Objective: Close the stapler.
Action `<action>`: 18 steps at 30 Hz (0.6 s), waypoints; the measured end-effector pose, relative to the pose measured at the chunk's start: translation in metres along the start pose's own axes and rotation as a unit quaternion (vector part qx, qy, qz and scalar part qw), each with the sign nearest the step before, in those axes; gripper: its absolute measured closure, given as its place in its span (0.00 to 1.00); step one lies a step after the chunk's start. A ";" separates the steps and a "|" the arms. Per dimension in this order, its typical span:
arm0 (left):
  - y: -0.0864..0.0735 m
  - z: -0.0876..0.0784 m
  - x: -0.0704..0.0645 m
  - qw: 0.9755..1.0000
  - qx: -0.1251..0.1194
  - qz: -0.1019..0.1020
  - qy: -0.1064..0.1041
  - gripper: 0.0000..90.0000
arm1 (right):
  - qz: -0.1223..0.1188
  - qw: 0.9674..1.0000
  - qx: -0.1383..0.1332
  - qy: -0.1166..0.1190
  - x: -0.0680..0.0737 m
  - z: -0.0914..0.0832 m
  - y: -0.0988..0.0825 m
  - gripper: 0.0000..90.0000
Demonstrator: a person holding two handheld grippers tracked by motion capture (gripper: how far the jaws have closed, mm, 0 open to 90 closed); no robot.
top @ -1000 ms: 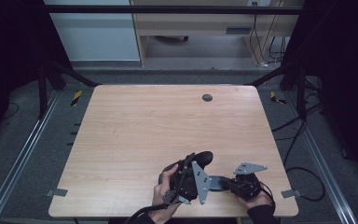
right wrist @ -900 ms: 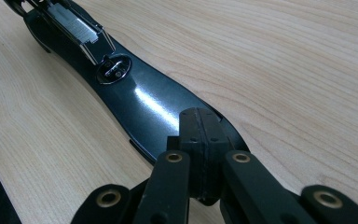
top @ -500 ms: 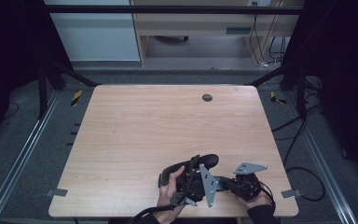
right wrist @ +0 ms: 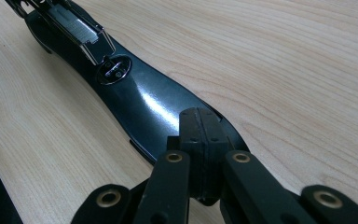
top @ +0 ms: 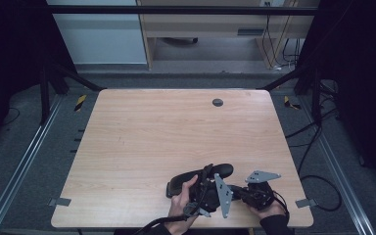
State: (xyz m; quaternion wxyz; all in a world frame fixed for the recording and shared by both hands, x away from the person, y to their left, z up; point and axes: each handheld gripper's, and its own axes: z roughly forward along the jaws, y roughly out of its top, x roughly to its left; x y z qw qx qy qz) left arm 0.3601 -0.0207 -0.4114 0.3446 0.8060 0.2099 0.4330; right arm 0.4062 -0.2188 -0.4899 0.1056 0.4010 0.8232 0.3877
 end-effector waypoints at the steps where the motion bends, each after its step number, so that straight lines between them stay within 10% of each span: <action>1: 0.000 0.000 -0.001 1.000 0.000 0.001 0.000 0.57 | 0.000 1.000 0.000 0.000 0.000 0.000 0.000 1.00; 18: -0.001 0.008 -0.013 1.000 0.006 0.025 -0.004 0.56 | 0.002 1.000 0.001 0.003 0.000 0.000 0.000 1.00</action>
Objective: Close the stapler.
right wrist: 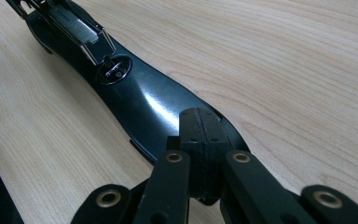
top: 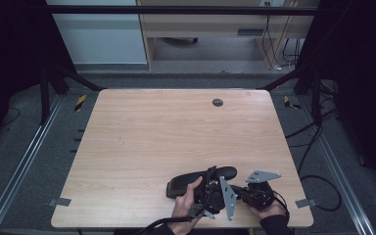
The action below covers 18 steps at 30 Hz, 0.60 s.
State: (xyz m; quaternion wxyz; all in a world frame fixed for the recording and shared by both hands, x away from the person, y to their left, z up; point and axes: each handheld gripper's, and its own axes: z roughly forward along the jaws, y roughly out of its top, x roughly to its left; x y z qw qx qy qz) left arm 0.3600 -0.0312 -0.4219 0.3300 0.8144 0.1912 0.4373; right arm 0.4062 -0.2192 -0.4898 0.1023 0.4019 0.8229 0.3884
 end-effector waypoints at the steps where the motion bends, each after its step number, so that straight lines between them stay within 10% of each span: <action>1: 0.000 0.000 -0.001 1.000 0.002 0.001 0.000 0.56 | 0.000 1.000 0.000 0.000 0.000 0.000 0.000 1.00; 18: 0.000 0.009 -0.014 1.000 0.011 0.025 -0.005 0.54 | 0.007 1.000 0.000 -0.001 -0.002 -0.002 -0.001 1.00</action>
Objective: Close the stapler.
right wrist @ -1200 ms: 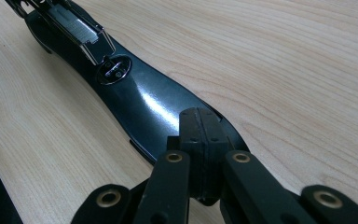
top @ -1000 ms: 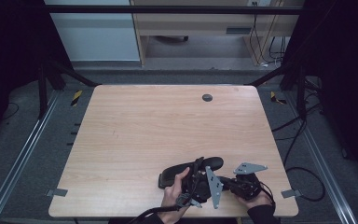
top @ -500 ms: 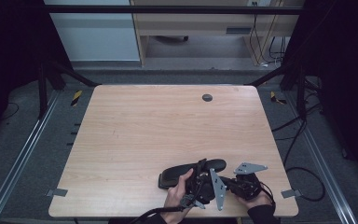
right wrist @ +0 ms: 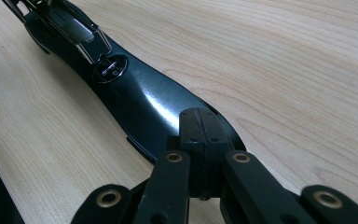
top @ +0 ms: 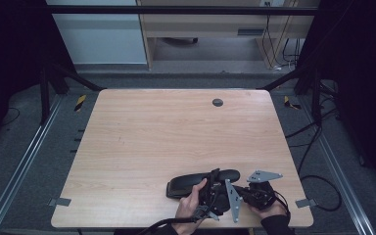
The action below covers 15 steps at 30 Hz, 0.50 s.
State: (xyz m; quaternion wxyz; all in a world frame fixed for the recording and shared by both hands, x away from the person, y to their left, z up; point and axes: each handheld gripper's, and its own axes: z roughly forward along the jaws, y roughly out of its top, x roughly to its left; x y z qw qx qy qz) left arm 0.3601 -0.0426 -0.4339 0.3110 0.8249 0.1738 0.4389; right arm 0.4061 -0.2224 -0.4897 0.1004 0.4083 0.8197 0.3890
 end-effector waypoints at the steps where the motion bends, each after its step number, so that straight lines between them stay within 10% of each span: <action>1: 0.000 0.000 -0.001 1.000 0.001 0.001 0.000 0.54 | 0.000 1.000 0.000 0.000 0.000 0.000 0.000 1.00; 15: -0.001 0.006 -0.010 1.000 0.006 0.017 -0.007 0.52 | 0.005 1.000 0.000 0.001 -0.001 -0.001 0.000 1.00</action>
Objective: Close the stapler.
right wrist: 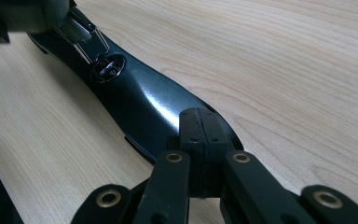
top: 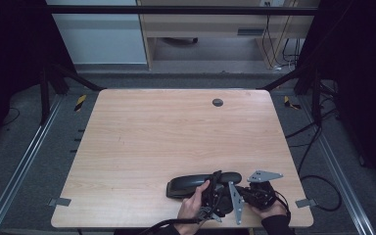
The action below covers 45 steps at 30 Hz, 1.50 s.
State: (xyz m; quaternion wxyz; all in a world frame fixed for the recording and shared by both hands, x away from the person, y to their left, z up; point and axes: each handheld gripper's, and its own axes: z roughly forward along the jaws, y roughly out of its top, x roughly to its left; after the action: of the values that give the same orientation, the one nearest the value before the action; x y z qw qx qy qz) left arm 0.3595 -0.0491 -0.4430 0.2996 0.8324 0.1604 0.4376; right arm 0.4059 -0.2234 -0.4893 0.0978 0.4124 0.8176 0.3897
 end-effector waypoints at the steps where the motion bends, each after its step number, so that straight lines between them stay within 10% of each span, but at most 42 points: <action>1: 0.000 0.000 0.000 1.000 0.000 0.002 -0.001 0.52 | 0.000 1.000 0.001 -0.001 0.000 0.000 0.000 1.00; 27: -0.003 0.009 -0.013 1.000 0.008 0.019 -0.014 0.49 | 0.003 1.000 0.003 -0.007 -0.002 -0.001 -0.001 1.00; 45: 0.000 -0.010 0.002 0.998 -0.003 -0.021 -0.055 0.41 | 0.007 0.999 -0.012 -0.042 -0.002 -0.004 0.001 0.79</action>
State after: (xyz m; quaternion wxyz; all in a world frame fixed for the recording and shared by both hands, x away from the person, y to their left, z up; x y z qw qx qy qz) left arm 0.3527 -0.0446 -0.4375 0.3193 0.8509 0.1598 0.3853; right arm 0.4059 -0.2272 -0.4864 0.1340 0.4331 0.8051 0.3824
